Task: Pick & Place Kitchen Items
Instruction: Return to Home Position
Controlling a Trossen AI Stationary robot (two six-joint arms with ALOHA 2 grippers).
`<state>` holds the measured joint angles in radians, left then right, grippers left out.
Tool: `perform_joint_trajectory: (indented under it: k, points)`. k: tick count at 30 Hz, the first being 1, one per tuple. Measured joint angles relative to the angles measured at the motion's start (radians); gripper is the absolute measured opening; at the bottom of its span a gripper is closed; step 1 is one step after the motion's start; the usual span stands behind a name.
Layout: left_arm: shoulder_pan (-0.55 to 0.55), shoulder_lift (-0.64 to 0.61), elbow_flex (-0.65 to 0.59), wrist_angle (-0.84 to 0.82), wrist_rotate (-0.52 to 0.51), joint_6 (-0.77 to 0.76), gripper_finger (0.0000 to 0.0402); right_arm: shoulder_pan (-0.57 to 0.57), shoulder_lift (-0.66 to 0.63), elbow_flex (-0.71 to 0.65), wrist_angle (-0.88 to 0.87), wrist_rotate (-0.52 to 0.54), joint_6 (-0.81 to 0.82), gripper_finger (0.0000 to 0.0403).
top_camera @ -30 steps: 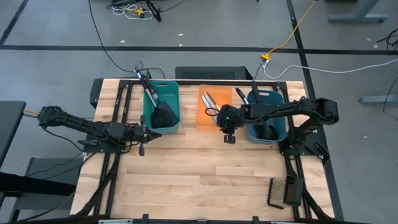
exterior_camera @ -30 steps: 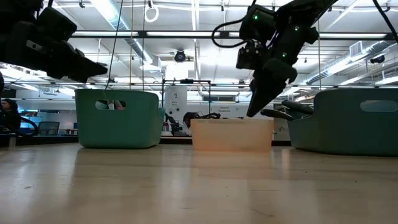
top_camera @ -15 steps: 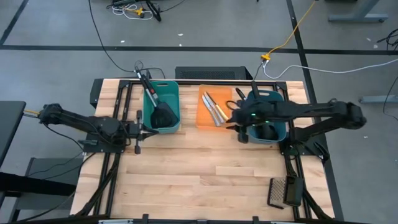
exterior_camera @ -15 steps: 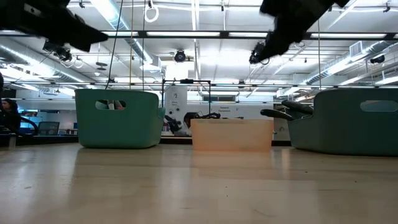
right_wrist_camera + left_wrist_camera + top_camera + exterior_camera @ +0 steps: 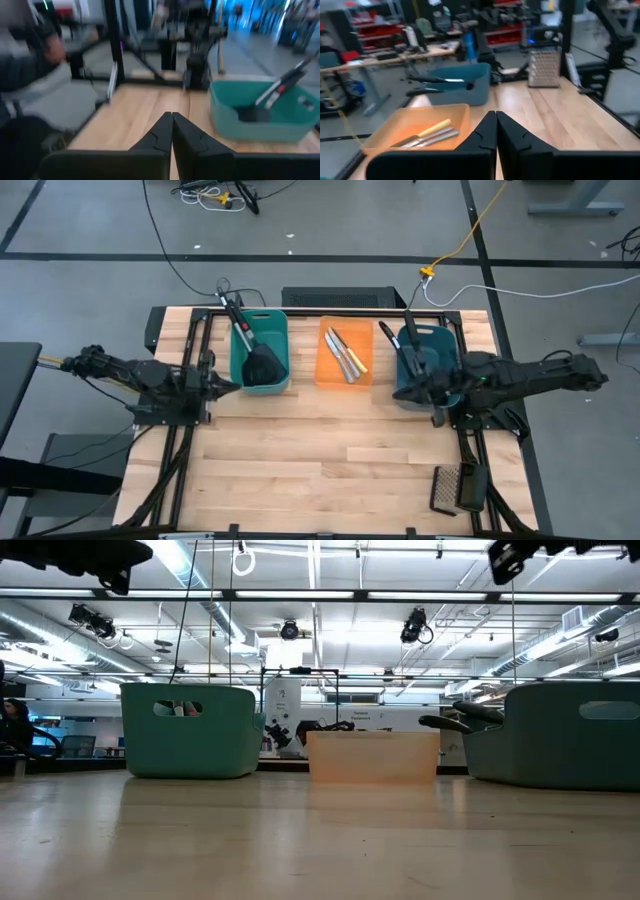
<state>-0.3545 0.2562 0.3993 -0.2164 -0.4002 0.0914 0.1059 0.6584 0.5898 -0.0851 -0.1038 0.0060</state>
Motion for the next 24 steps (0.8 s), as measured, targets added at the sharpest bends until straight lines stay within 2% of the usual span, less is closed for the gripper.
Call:
perform_joint_trajectory:
  k: [5, 9, 15, 20, 24]
  points:
    - [0.0, -0.101, -0.032, 0.0, -0.034, 0.016, 0.0003, 0.016, -0.186, -0.155, 0.118, 0.059, 0.032, 0.0008]
    - [0.001, -0.114, -0.095, 0.089, -0.062, 0.068, 0.0002, 0.016, -0.295, -0.243, 0.2, 0.066, 0.024, 0.0007]
    - [0.001, -0.12, -0.227, 0.183, -0.043, 0.082, 0.0001, 0.016, -0.367, -0.361, 0.296, 0.084, 0.025, 0.0006]
    - [0.005, -0.188, -0.324, 0.227, -0.046, 0.072, 0.0001, 0.016, -0.398, -0.409, 0.312, 0.105, 0.058, 0.0004]
    - [0.007, -0.254, -0.367, 0.253, 0.001, 0.085, 0.0001, 0.016, -0.418, -0.423, 0.303, 0.121, 0.049, 0.0004]
